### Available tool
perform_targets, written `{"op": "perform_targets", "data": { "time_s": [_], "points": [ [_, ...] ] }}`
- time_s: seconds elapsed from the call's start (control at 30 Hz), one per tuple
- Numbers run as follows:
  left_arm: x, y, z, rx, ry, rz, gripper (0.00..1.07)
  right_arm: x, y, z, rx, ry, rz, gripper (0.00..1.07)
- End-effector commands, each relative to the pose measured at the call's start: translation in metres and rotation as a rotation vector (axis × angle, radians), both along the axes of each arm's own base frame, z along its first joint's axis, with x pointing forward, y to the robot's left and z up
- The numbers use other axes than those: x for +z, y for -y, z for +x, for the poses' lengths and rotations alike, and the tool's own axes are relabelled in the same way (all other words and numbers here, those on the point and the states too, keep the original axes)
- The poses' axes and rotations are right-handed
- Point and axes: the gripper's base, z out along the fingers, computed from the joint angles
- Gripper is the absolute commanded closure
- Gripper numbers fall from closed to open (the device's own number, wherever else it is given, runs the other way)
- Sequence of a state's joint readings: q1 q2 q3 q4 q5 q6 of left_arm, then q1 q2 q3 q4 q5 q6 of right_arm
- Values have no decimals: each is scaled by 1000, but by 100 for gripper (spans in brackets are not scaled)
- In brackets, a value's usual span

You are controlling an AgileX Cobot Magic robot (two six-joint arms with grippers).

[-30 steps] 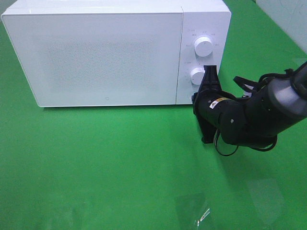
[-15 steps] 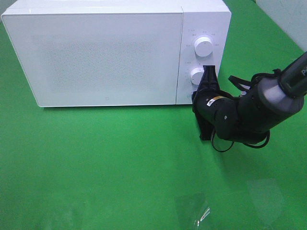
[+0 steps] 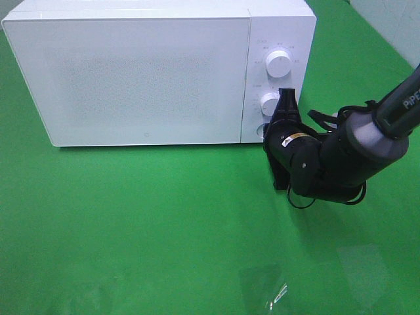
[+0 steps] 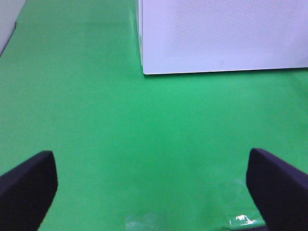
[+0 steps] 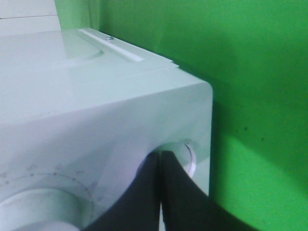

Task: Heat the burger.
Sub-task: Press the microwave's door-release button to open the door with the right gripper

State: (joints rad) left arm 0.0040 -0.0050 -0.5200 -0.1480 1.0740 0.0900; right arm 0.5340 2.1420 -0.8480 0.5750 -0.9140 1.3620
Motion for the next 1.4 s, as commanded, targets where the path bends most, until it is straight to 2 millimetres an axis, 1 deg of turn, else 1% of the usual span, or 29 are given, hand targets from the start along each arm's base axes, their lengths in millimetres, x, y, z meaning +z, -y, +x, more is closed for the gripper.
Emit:
{"op": "perform_targets", "data": {
  "time_s": [0.03,0.23,0.3,0.4,0.43,0.53,0.57,0.6,0.63,0.77,1.3,1.4],
  "points": [
    [0,0,0,4,13,-5,7,16,7,8,-63,143,26,107],
    [0,0,0,4,13,-5,7,22,7,10,-87,207,77,107],
    [0,0,0,4,13,-5,7,29,4,15,-91,240,98,107],
    [0,0,0,4,13,-5,7,32,3,19,-94,269,100,107],
    [0,0,0,4,13,-5,7,34,2,22,-100,308,100,107],
    [0,0,0,4,13,-5,7,33,1,24,-101,314,101,107],
    [0,0,0,4,13,-5,7,31,-2,28,-100,318,103,107],
    [0,0,0,4,13,-5,7,31,-2,28,-100,318,103,107],
    [0,0,0,4,13,-5,7,24,-5,35,-103,333,102,107],
    [0,0,0,4,13,-5,7,23,-8,39,-103,349,108,107],
    [0,0,0,4,13,-5,7,24,-8,39,-97,358,91,107],
    [0,0,0,4,13,-5,7,24,-9,39,-91,337,89,107]
  ]
}}
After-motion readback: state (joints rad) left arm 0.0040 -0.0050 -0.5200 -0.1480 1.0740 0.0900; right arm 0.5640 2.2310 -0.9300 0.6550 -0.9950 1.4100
